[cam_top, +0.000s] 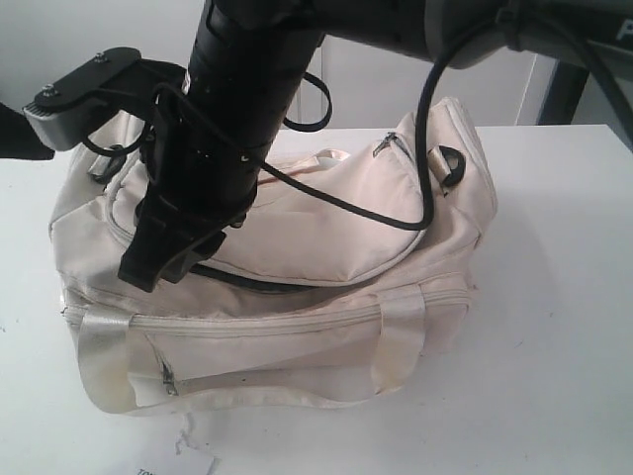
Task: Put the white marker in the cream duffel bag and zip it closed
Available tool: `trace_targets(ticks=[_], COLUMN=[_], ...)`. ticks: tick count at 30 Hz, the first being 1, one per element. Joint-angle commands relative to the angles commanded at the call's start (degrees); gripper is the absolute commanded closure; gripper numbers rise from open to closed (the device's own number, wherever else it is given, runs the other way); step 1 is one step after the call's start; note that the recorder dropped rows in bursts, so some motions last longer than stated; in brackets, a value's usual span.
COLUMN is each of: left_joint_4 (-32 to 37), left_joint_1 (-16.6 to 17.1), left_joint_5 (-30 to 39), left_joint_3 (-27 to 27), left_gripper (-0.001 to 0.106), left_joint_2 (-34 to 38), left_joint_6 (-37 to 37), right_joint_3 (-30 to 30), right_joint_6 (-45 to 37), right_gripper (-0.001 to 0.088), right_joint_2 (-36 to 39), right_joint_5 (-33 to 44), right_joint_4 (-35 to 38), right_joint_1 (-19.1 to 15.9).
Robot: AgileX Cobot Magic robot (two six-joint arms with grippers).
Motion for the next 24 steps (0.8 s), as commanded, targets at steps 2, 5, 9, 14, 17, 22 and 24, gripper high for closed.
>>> trace_targets(ticks=[2, 5, 9, 14, 17, 22, 24], left_joint_4=[3.5, 8.67, 10.84, 14.33, 13.42, 6.01, 1.82], left_joint_1=[-2.6, -4.6, -4.58, -4.58, -4.58, -4.58, -4.58], left_joint_5=[0.0, -1.42, -4.08, -4.44, -4.1, -3.66, -2.18], left_joint_3=[1.74, 3.74, 5.54, 6.64, 6.64, 6.64, 6.64], left_gripper=[0.054, 0.054, 0.054, 0.054, 0.054, 0.054, 0.054], left_joint_2=[-0.33, -0.84, -1.35, -1.35, -1.35, -1.35, -1.35], left_joint_6=[2.83, 2.95, 3.4, 11.79, 16.34, 28.45, 33.46], right_joint_3=[0.0, 0.0, 0.0, 0.0, 0.0, 0.0, 0.0], right_joint_6=[0.0, 0.0, -0.28, -0.77, -1.68, -1.68, -1.68], right_gripper=[0.0868, 0.0868, 0.0868, 0.0868, 0.0868, 0.0868, 0.0868], right_joint_2=[0.0, 0.0, 0.0, 0.0, 0.0, 0.0, 0.0], right_joint_5=[1.28, 1.42, 1.46, 1.33, 0.79, 1.74, 1.74], right_joint_4=[-0.21, -0.21, -0.45, -0.56, -0.46, -0.46, -0.46], right_joint_1=[0.0, 0.0, 0.0, 0.0, 0.0, 0.0, 0.0])
